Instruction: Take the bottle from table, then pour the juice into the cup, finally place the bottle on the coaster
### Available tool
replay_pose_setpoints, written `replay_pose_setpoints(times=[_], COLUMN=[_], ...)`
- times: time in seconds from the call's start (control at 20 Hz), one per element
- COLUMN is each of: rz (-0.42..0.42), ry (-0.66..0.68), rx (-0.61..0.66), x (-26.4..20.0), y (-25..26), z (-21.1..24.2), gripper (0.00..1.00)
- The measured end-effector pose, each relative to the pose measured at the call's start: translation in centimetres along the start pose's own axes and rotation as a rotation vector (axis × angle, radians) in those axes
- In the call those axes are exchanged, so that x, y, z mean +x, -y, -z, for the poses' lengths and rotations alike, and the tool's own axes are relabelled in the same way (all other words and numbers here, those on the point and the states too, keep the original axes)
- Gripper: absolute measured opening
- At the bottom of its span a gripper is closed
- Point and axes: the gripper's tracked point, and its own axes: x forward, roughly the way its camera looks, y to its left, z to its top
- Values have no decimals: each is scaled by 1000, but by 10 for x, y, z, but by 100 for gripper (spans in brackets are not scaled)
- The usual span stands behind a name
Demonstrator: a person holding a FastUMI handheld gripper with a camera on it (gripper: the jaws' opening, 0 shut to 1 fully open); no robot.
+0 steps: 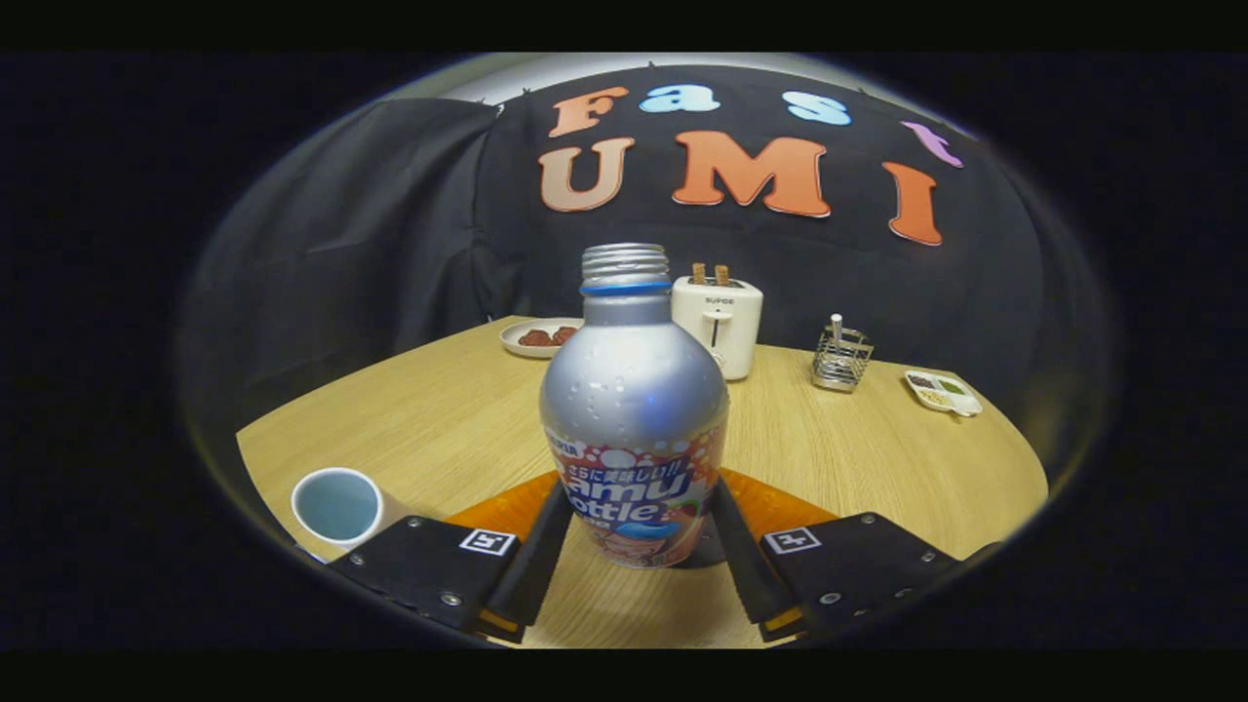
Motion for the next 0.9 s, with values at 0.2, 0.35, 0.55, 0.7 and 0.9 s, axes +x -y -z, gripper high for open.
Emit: replay_pose_setpoints(times=[0.2, 0.35, 0.55, 0.7, 0.9], rz=[38, 70, 91, 93, 100], ry=[0, 3, 19, 29, 37], rx=[43, 70, 44, 35, 71], x=[13, 22, 23, 20, 19], y=[12, 23, 27, 28, 30], z=[4, 11, 16, 17, 20], gripper=[78, 78, 78, 78, 79])
